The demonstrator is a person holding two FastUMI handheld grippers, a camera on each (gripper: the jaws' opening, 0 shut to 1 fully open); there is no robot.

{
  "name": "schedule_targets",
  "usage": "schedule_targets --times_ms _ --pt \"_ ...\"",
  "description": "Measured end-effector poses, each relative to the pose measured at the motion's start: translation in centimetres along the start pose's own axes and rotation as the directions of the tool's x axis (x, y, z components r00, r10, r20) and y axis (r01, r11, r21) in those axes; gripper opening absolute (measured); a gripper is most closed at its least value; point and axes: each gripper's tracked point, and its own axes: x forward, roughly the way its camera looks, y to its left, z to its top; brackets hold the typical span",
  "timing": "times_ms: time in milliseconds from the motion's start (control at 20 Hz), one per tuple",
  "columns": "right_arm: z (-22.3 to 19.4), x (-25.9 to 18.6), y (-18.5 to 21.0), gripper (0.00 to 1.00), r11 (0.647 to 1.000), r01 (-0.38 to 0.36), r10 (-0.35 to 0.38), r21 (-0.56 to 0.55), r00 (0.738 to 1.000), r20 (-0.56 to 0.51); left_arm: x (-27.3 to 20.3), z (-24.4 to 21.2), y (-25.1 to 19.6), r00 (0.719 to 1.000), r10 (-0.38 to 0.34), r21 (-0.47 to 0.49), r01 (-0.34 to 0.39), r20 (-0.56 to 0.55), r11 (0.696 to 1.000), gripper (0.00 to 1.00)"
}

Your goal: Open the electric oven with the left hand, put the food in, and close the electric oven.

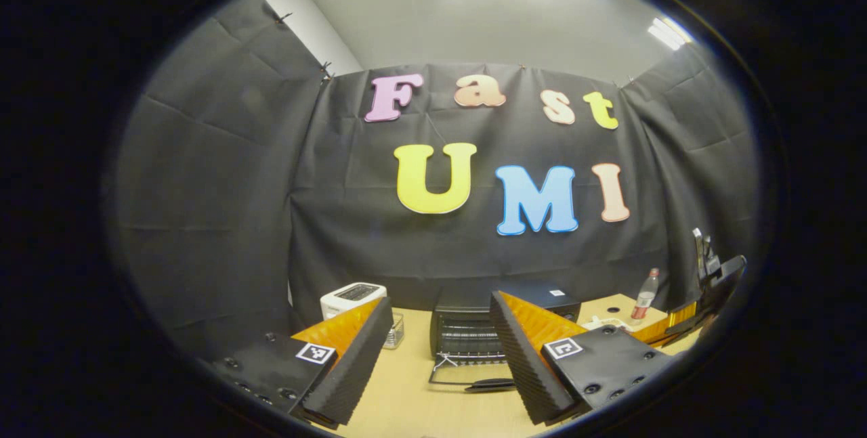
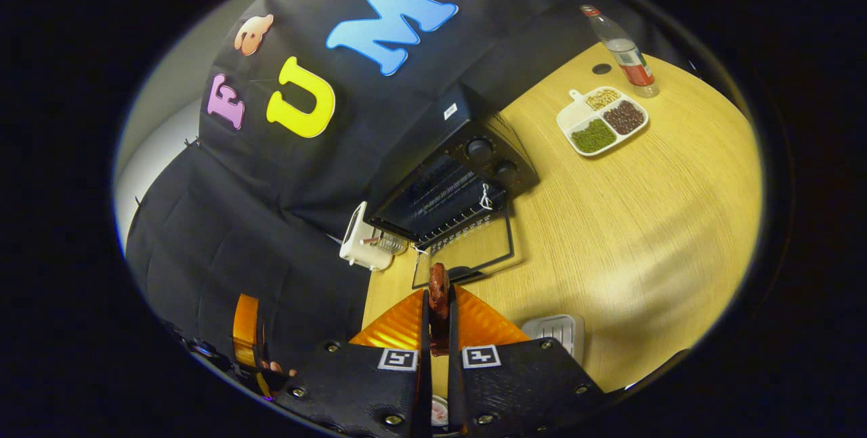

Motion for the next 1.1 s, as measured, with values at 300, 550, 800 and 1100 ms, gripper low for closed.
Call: schedule_targets --times_ms 300,550,800,1100 --pt "2.1 5.6 1.9 0.10 0.999 -0.005 0.002 0.051 0.998 0.065 2.1 -1.5 4.0 0.999 0.017 -0.010 -0.018 -0.029 1.000 0.96" --pt "3.8 10.7 3.1 0.10 0.997 -0.015 0.004 0.077 0.991 0.134 4.2 -2.7 6.7 0.998 0.021 -0.001 -0.021 -0.053 1.000 0.96" --pt "4.5 15.8 4.0 0.10 0.996 -0.039 0.023 0.086 0.984 0.178 5.4 -3.8 8.8 0.996 0.033 0.002 -0.033 -0.080 0.999 0.96" --pt "5.8 21.0 3.2 0.10 0.997 -0.027 0.010 0.075 0.978 0.210 5.0 -4.2 11.4 0.991 0.078 0.035 -0.075 -0.108 0.997 0.91"
